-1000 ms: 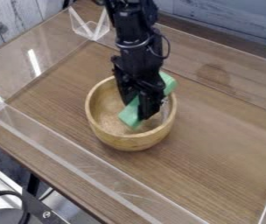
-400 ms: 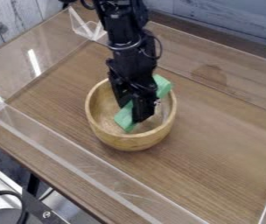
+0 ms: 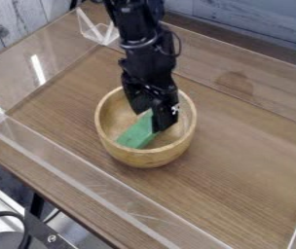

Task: Put the green block in the brown bowl

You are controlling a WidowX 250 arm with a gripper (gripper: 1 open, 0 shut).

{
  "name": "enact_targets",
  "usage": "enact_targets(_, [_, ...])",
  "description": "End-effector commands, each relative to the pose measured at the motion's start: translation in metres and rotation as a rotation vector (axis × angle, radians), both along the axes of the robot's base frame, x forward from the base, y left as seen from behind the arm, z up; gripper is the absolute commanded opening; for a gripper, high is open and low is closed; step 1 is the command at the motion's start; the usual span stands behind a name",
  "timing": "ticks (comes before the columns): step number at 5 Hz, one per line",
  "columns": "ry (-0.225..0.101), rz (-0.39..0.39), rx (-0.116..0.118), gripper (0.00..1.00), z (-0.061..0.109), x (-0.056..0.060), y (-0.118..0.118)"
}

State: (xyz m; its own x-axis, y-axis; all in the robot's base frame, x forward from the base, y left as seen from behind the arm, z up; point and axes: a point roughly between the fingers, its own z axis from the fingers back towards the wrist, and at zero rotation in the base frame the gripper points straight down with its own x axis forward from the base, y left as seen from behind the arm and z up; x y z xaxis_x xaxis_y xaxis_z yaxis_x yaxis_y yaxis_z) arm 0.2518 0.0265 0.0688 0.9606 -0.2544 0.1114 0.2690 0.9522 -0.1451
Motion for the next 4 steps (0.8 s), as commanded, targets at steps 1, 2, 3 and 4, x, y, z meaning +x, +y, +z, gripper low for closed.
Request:
enact_targets(1, [-0.079, -0.001, 0.035, 1.00, 0.023, 0.009, 0.005])
enact_targets(2, [-0.095, -0.018, 0.054, 1.00, 0.030, 0.011, 0.005])
enact_targets(3, [-0.095, 0.017, 0.053, 1.00, 0.036, 0.011, 0.007])
enact_targets(4, [-0.097, 0.054, 0.051, 1.00, 0.044, 0.012, 0.009])
